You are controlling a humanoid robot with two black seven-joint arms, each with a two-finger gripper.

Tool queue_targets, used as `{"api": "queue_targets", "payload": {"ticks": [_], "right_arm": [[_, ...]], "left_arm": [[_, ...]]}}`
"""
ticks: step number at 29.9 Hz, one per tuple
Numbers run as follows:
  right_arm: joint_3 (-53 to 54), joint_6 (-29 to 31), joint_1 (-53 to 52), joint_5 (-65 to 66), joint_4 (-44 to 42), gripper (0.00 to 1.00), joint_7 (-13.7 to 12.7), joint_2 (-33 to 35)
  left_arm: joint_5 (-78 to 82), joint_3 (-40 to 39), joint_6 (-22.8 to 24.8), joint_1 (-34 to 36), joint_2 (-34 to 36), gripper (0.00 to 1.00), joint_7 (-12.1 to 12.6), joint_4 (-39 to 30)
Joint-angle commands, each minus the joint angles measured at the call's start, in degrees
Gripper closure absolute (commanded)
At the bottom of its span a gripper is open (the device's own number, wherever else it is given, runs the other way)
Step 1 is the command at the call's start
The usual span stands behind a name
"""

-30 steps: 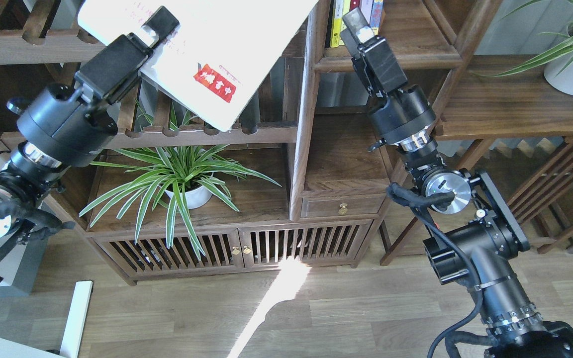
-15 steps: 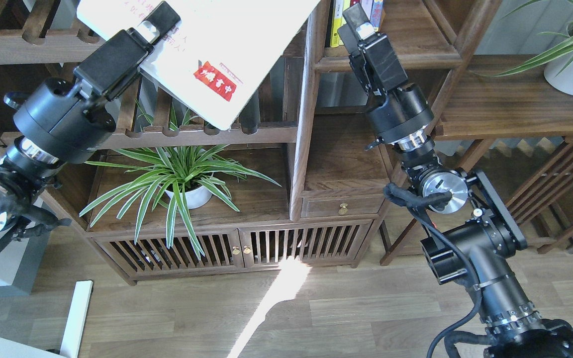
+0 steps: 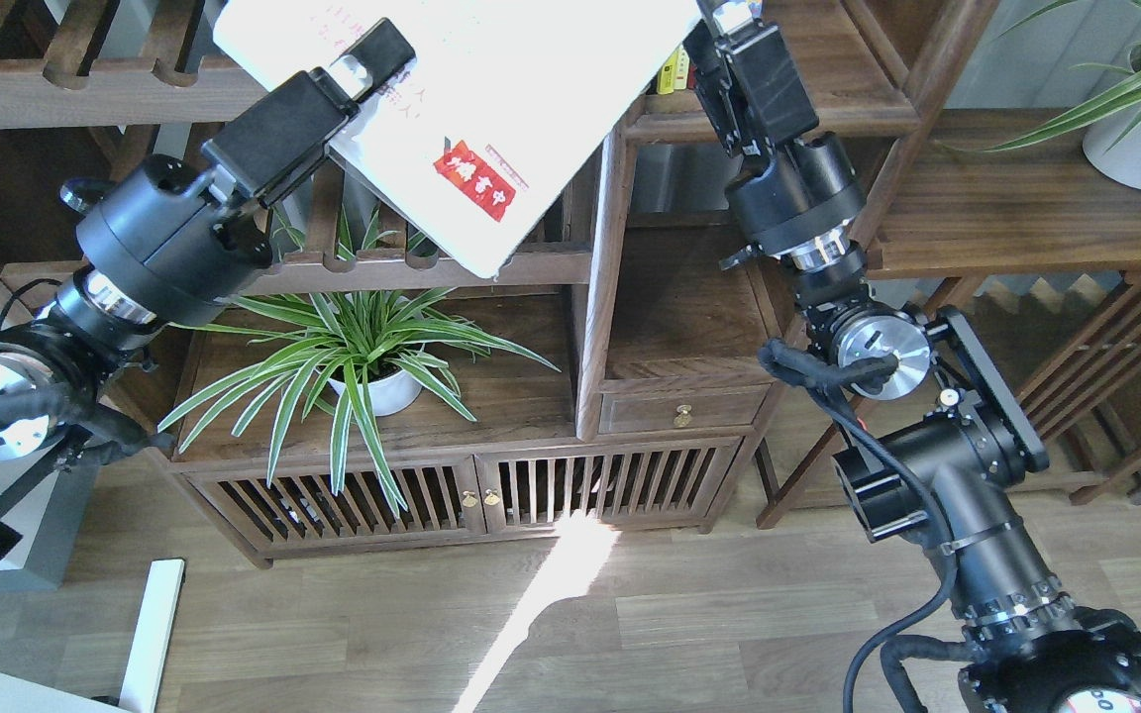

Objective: Organize books on shelf

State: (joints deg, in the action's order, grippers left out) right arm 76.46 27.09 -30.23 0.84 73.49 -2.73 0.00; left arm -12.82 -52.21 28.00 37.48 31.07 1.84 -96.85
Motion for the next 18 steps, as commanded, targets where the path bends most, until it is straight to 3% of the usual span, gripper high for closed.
{"api": "queue_targets", "payload": {"ticks": [1,18], "right_arm": [[-0.34,0.07,-0.09,-0.05,-0.01,0.02,0.0,0.0],[-4.21,0.24,-0.18,-0.14,0.69,0.02,2.11,0.0]], "left_arm": [[-1.85,0.18,0.0,1.1,0.22,1.0,0.09,0.78],[-7.22,4.83,0.0,6.02,0.66,1.0,0.35,3.77]]}}
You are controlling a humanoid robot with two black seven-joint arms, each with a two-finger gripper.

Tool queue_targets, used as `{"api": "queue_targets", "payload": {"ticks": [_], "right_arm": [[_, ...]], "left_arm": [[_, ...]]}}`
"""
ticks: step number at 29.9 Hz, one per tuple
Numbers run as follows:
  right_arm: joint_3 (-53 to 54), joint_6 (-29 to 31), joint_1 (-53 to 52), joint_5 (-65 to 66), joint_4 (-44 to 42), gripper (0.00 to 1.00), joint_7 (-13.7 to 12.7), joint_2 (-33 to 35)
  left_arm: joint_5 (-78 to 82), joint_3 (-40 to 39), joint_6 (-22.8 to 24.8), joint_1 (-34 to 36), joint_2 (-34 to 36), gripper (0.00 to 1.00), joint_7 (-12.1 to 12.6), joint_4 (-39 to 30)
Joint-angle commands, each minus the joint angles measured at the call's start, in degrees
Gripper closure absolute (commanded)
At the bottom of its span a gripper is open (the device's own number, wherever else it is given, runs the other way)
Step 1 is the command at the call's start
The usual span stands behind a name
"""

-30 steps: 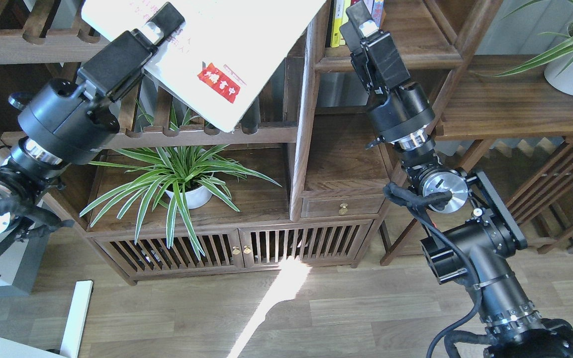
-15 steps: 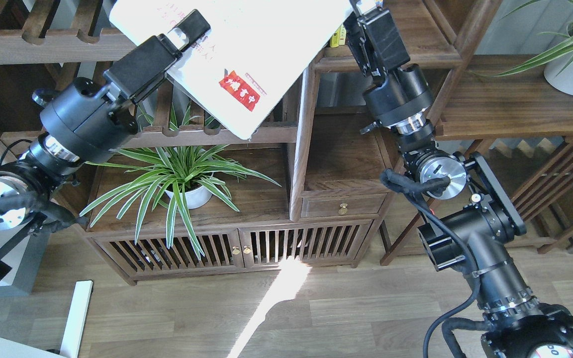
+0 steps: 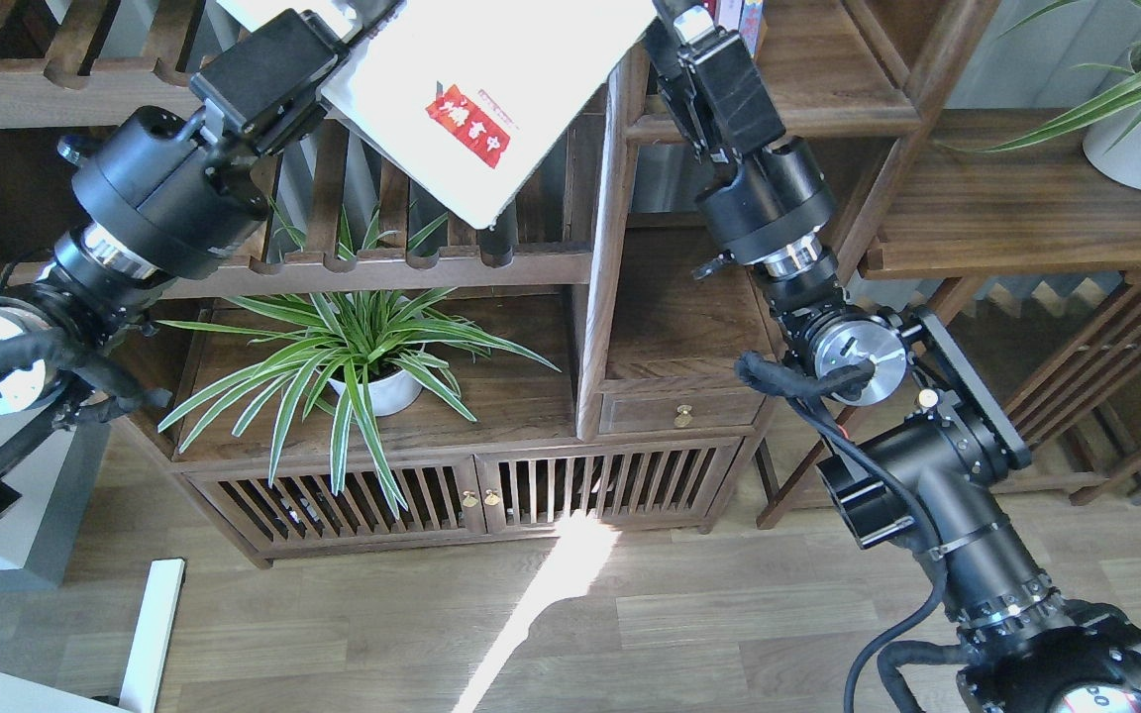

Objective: Organize books on shelf

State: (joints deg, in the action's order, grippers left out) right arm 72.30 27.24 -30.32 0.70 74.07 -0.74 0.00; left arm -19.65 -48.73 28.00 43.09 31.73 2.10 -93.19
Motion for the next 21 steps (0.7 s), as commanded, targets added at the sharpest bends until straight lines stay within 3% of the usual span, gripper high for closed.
{"api": "queue_targets", "payload": {"ticks": [1,9,21], "right_arm": [[-0.05,0.1,-0.09,0.0,0.2,0.02,0.13,0.0],[-0.05,0.19,-0.09,-0.09,0.29,0.02,0.21,0.0],[-0.23,0.19,-0.18,-0.26,0.29,0.02,0.21,0.0]], "left_arm": [[-0.56,1.79,0.0,0.41,0.08,1.0,0.09,0.11],[-5.74,3.9,0.0,2.34,2.63,1.0,1.59,1.51],[-8.74,4.52,0.0,4.19,3.25,1.0,1.68,1.96]]}}
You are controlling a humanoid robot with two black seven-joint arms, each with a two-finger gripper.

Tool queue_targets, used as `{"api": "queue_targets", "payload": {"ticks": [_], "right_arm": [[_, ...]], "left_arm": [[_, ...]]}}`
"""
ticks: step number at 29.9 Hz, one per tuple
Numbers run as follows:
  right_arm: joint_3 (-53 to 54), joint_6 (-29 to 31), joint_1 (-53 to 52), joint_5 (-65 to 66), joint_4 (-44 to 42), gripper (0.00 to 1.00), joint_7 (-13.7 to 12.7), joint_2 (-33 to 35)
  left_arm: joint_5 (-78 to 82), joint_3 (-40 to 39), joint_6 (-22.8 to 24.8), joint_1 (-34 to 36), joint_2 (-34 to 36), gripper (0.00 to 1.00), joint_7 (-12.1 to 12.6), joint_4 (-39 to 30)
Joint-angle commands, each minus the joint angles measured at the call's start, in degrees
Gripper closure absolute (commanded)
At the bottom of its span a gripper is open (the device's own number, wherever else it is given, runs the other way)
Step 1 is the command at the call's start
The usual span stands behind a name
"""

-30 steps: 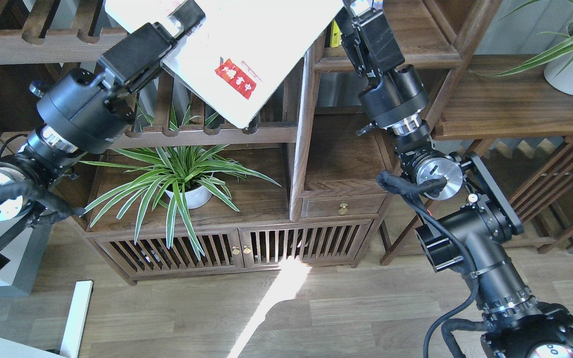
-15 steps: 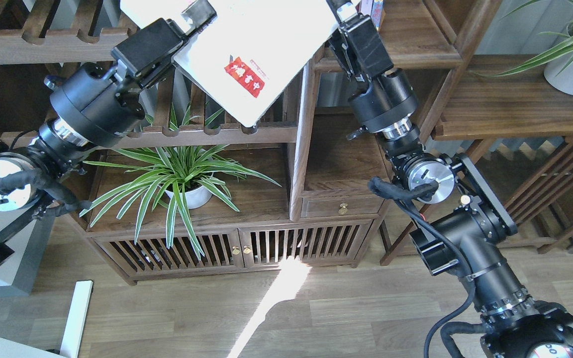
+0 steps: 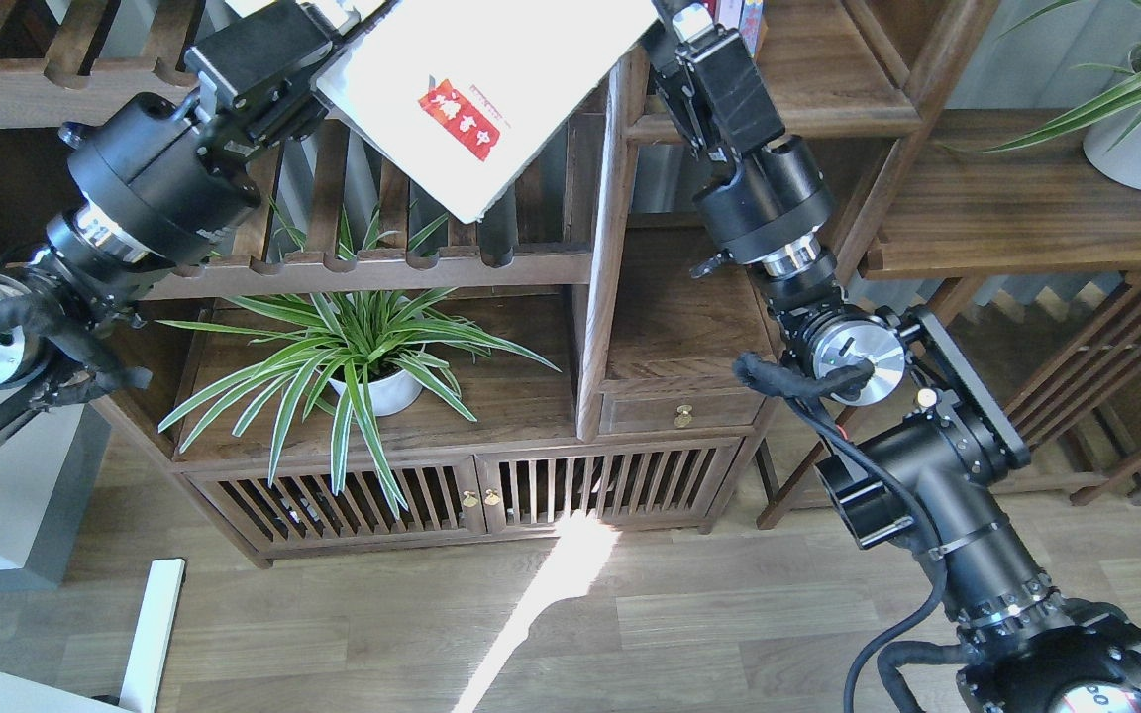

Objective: Organize books on shelf
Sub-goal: 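Hold the white book with both grippers and lift it toward the standing books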

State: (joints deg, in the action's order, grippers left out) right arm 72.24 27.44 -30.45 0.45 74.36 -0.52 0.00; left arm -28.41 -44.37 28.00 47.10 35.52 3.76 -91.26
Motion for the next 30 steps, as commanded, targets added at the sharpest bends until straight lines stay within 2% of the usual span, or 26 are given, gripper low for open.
{"api": "queue_targets", "payload": {"ticks": [1,24,28,30], "right_arm": [[-0.26,-0.01,-0.05,-0.01,0.0,0.02,-0.01,0.0],[-2.72,-0.1,-1.11,-0.89,0.0,0.02,-0.01,0.0],[-2.72,0.25,-1.11,-1.16,0.0,0.05,-0.01,0.0],[-2.72,0.42,-1.11,-1.86,0.0,0.11,0.08,0.0]], "left_arm": [[0.11,0.25,0.0,0.36,-0.54,1.0,0.01,0.03],[-1.82,5.88,0.0,6.87,-0.45,1.0,0.19,0.91],[-1.82,5.97,0.0,6.87,-0.62,1.0,0.36,1.08],[-1.91,5.97,0.0,6.87,-0.71,1.0,1.5,1.08]]}}
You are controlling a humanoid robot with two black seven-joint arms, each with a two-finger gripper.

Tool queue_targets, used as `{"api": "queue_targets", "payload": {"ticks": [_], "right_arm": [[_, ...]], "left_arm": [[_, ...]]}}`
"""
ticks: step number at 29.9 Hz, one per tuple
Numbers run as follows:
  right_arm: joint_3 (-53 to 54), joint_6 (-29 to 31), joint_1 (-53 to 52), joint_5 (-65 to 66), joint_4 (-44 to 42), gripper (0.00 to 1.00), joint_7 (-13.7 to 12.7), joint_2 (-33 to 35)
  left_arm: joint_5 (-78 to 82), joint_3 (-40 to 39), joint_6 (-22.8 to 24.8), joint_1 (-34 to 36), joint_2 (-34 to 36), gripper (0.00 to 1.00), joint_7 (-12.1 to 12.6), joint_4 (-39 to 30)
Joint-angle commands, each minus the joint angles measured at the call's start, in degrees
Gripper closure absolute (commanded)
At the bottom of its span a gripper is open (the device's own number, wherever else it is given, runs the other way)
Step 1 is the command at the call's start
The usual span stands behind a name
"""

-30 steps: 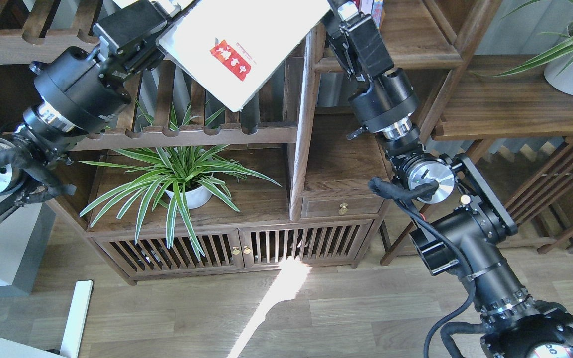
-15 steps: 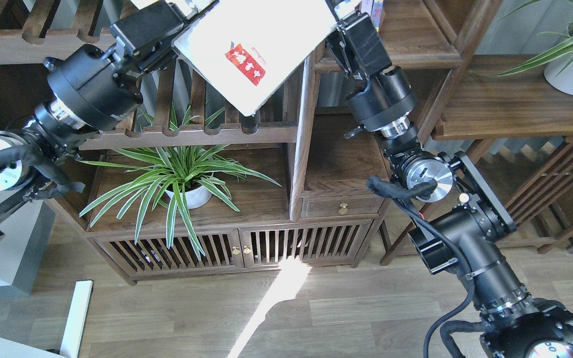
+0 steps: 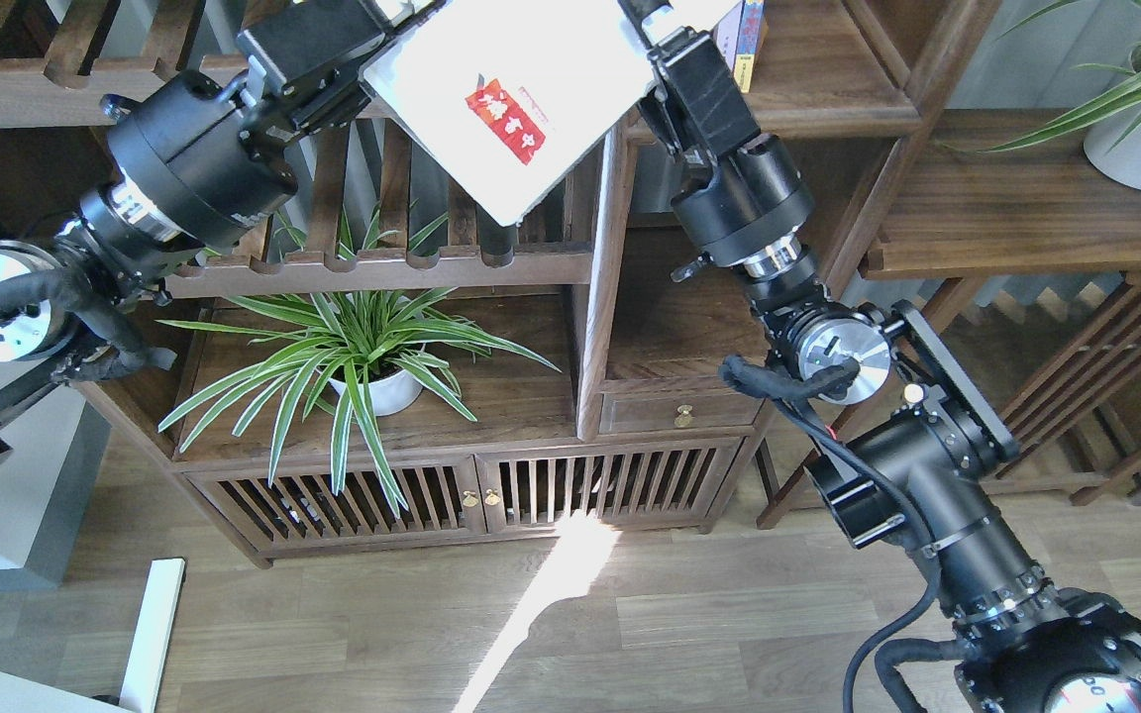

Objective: Organize books on shelf
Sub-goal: 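Hold the white book with both grippers and lift it toward the standing books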

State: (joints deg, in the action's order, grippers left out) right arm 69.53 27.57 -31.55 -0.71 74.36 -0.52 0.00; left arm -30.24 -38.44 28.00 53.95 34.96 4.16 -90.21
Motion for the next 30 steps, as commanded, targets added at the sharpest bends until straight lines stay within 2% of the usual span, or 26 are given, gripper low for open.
{"api": "queue_targets", "payload": {"ticks": [1,7,9,15,23,26,30], "right_arm": [[-0.01,0.43,0.0,-1.04,0.0,0.13,0.08,0.0],[-0.88,0.43,0.26,-1.57,0.0,0.37,0.08,0.0],[-1.15,0.43,0.44,-1.75,-0.09,0.47,0.08,0.0],[-1.41,0.43,0.7,-2.01,-0.09,0.57,0.08,0.0],[-1.76,0.43,0.7,-3.76,-0.27,0.89,0.08,0.0],[-1.76,0.43,0.7,-4.12,-0.36,0.93,-0.01,0.0],[-1.76,0.43,0.7,-4.12,-0.44,0.94,-0.01,0.0]], "left_arm": [[-0.08,0.03,0.0,0.02,-0.25,1.0,1.64,0.2],[-0.17,0.03,0.0,0.02,-0.86,1.0,1.99,0.73],[-0.17,-0.14,0.0,0.02,-0.95,1.0,1.91,0.73],[-0.08,-0.15,0.0,-0.07,-0.95,1.0,2.0,0.91],[0.35,-0.76,0.0,0.02,-1.39,0.97,2.26,0.91],[0.62,-0.94,0.0,0.02,-2.0,0.85,2.35,1.26],[1.85,-1.11,0.0,0.02,-2.18,0.63,2.35,1.7]]}}
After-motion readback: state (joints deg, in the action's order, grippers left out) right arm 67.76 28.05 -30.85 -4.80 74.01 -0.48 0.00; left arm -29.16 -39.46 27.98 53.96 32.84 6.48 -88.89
